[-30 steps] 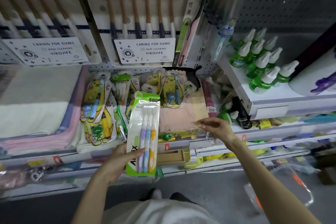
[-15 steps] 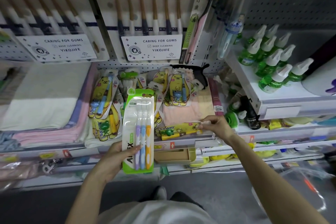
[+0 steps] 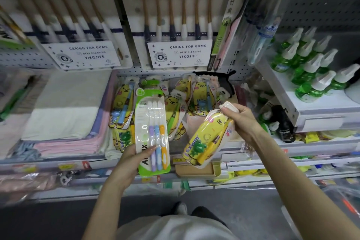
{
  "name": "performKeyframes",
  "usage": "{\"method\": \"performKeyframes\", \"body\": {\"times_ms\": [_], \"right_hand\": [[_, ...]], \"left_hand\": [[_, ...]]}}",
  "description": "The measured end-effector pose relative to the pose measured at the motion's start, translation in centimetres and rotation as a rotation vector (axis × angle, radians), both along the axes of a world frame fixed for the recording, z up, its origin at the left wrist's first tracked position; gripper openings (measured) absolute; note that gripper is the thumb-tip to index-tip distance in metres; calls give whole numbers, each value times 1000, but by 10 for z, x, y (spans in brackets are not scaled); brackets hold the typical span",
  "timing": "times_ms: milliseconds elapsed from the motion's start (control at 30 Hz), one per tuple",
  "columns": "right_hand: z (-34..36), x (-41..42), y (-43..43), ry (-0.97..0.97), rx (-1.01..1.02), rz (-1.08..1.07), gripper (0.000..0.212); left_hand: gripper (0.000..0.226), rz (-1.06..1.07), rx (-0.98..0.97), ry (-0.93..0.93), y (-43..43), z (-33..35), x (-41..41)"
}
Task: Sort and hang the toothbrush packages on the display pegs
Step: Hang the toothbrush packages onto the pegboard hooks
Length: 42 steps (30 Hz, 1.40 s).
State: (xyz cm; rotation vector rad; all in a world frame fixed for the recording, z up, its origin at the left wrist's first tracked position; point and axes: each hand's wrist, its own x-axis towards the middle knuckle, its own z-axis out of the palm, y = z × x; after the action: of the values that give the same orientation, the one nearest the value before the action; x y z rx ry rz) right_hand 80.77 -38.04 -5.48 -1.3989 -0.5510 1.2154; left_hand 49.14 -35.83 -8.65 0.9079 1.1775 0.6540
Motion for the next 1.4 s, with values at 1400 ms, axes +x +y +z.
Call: {"method": "performKeyframes", "body": {"times_ms": [1400], "right_hand": [[22, -131, -53, 39, 69, 489, 36]], "left_hand": [[36, 616, 48, -383, -101, 57, 26]]}}
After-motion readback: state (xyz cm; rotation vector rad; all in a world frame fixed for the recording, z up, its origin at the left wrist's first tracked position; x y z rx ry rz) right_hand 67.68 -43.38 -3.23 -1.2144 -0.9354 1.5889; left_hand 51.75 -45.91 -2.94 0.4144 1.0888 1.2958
